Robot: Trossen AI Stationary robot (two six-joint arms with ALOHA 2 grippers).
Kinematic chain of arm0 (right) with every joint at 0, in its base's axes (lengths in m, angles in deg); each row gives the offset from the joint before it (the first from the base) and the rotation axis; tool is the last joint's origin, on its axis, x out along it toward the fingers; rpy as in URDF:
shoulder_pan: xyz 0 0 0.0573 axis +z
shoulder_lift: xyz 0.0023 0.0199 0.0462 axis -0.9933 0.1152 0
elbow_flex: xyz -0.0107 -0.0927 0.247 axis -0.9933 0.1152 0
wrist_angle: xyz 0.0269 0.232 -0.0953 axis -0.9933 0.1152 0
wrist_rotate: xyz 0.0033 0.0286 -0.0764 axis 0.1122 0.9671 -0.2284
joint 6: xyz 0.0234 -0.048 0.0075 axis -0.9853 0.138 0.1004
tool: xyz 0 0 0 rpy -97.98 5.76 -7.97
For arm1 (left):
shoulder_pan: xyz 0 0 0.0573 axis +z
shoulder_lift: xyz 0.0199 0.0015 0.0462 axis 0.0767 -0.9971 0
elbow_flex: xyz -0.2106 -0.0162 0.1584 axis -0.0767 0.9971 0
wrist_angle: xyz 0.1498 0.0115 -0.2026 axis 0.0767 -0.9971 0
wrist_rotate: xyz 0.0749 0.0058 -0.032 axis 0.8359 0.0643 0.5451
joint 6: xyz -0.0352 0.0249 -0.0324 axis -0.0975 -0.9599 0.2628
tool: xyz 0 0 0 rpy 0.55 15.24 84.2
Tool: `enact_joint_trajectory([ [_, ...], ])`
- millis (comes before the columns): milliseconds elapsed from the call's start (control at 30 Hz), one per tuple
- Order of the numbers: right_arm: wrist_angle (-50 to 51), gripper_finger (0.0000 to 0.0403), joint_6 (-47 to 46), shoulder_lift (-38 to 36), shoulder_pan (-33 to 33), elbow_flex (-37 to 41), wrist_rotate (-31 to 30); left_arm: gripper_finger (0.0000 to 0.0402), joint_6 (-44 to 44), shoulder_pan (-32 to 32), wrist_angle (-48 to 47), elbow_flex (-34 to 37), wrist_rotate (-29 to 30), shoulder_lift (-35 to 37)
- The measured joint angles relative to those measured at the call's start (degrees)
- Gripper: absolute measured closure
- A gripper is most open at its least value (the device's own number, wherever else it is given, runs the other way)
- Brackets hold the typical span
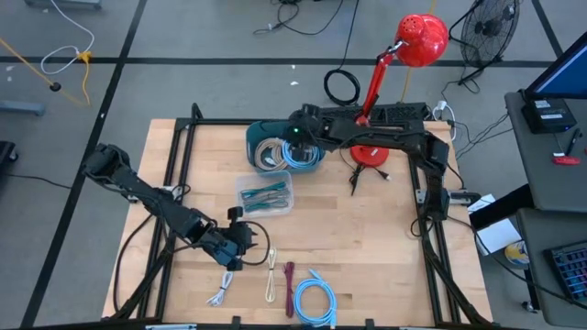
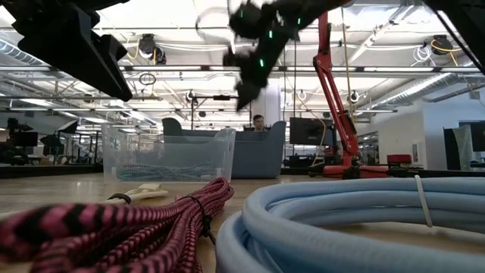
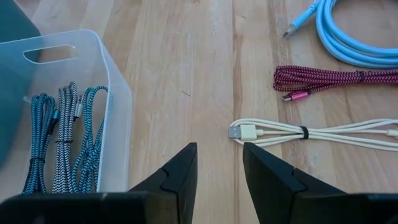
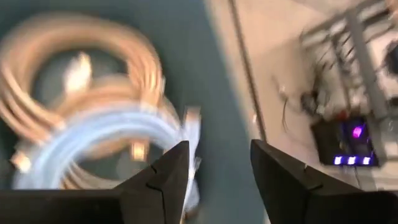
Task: Pick & Place USB Port
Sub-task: Put the blue USB cable into the dark blue bin
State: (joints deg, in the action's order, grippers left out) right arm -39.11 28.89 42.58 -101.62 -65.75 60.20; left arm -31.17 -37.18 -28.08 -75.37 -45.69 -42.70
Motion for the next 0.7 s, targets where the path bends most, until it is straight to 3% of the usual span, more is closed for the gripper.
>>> enact_joint_trajectory([
  [400, 9.70, 0.0241, -13.30, -13.46, 19.24, -0.26, 1.63, 0.0268, 0.26, 0.00, -0.35, 0.00, -0.57, 0.00],
  [700, 18.59, 0.0253, -33.34, -15.38, 38.72, 5.47, 1.56, 0.0268, 0.39, 0.00, -0.33, 0.00, -0.61, 0.00],
])
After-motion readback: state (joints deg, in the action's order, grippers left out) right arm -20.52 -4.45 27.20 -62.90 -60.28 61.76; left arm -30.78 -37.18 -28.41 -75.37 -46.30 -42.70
